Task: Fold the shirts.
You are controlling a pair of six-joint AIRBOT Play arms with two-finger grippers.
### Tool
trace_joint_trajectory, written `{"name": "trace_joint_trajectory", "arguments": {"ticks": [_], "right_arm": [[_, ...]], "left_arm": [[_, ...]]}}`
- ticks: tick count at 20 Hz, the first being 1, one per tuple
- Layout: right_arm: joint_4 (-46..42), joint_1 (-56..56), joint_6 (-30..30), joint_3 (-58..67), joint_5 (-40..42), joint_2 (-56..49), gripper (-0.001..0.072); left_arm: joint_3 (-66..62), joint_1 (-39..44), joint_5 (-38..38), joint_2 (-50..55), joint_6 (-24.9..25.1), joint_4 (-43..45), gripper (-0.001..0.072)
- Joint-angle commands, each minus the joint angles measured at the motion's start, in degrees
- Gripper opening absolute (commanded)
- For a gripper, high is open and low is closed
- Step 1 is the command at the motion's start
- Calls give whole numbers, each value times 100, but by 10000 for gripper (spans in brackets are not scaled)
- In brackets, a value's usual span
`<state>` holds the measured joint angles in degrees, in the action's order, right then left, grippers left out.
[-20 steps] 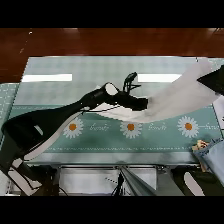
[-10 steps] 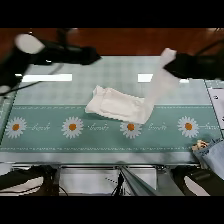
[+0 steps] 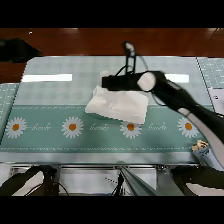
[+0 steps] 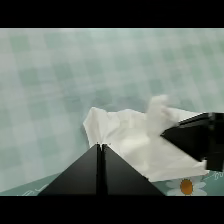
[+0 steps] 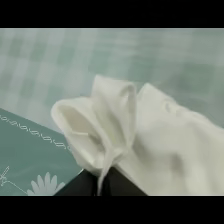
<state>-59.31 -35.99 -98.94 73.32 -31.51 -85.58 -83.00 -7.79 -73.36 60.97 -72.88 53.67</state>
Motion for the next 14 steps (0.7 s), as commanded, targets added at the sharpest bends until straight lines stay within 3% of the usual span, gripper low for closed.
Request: {"name": "trace_joint_trajectory", "arguments": {"ticks": [1, 2, 5, 11, 12, 14], "right_arm": [[944, -540, 13, 0, 811, -811, 457], [973, -564, 85, 0, 798, -820, 518], [363, -203, 494, 0, -24, -374, 519], [-3753, 1867, 544, -24, -4166, 1141, 509], [-3912, 2374, 682, -170, -4527, 1285, 509], [-2885, 3414, 879, -772, -4572, 1528, 541]], "left_arm": [[2, -74, -306, -205, -4, 79, 24], [9, -39, -323, -190, -4, 81, 24], [186, -44, -313, -168, 0, 81, 24], [621, -48, -17, -164, 22, 85, 25], [619, -48, -13, -166, 24, 83, 25], [619, -48, -17, -164, 22, 83, 25]]}}
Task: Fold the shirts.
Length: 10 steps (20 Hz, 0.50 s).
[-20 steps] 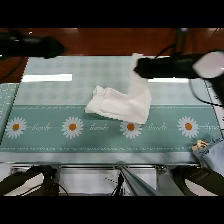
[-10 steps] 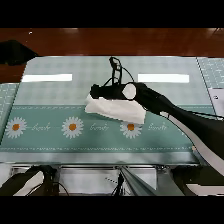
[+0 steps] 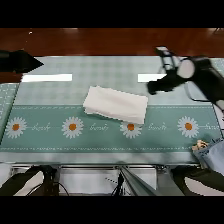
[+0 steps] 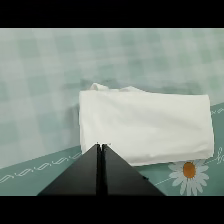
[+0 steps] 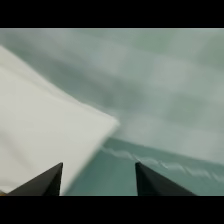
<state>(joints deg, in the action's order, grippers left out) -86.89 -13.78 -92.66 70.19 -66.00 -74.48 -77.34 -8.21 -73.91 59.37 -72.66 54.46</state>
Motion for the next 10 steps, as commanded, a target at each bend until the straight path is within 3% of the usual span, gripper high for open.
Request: {"name": "trace_joint_trajectory", "arguments": {"ticks": [1, 3, 5, 10], "right_arm": [[748, 1661, 302, -874, -953, 490, 599], [2468, 2221, 682, -1707, -417, 505, 604], [3641, 2225, 1019, -2455, 396, 505, 604], [4533, 1364, 1088, -3353, 2308, 483, 604]], "left_arm": [[52, -7, 37, -7, 0, 4, 25], [52, -4, 37, -4, 0, 4, 25], [52, -4, 35, -4, -2, 4, 25], [52, -4, 35, -4, 0, 4, 25]]}}
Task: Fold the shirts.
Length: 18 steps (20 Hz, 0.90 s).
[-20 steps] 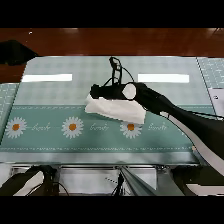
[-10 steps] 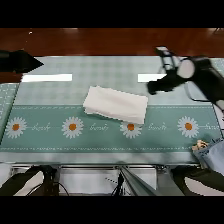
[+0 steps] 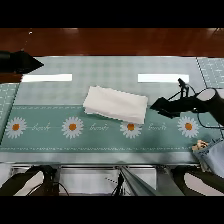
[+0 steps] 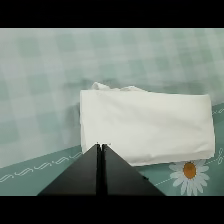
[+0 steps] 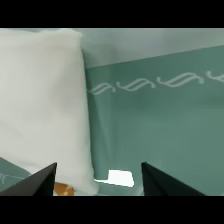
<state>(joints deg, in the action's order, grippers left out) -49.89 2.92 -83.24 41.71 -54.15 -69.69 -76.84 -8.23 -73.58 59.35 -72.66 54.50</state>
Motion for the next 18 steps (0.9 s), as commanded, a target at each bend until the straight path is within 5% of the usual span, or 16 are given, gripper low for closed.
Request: {"name": "trace_joint_trajectory", "arguments": {"ticks": [1, 5, 9, 12, 18], "right_arm": [[909, -505, 146, -505, 1355, -81, 604], [1906, -1093, 326, -503, 1954, -621, 555], [2341, -1086, 1412, -302, 1663, -673, 49], [1740, -398, 1401, 295, 402, -201, 31], [-634, 1657, -391, 2203, -2352, 1351, 31]], "left_arm": [[2, -2, 4, -2, 0, 0, 25], [2, -2, 4, -2, -2, -2, 25], [2, -2, 4, -2, -2, 0, 25], [4, 13, 24, 74, -2, -4, 25], [4, 369, 577, 610, -4, -7, 25]]}}
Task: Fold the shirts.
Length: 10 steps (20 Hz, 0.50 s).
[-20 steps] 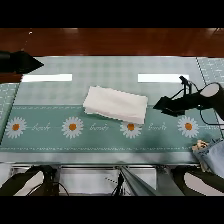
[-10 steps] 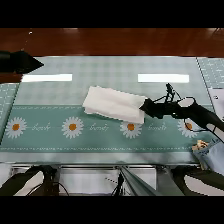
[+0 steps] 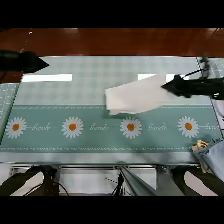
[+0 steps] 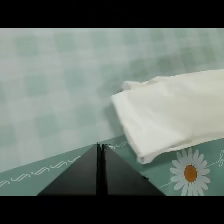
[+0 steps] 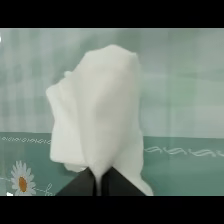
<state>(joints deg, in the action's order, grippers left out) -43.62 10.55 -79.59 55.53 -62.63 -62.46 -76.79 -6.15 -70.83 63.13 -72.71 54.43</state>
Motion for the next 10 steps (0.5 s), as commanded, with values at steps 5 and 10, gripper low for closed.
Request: {"name": "trace_joint_trajectory", "arguments": {"ticks": [5, 10], "right_arm": [[-2800, 2868, -933, 1657, -3580, 1322, 31], [-4013, 4833, -1104, 2133, -4367, 1694, 31]], "left_arm": [[0, 544, 564, 708, 9, 0, 25], [0, 763, 796, 1139, 179, 0, 25]]}}
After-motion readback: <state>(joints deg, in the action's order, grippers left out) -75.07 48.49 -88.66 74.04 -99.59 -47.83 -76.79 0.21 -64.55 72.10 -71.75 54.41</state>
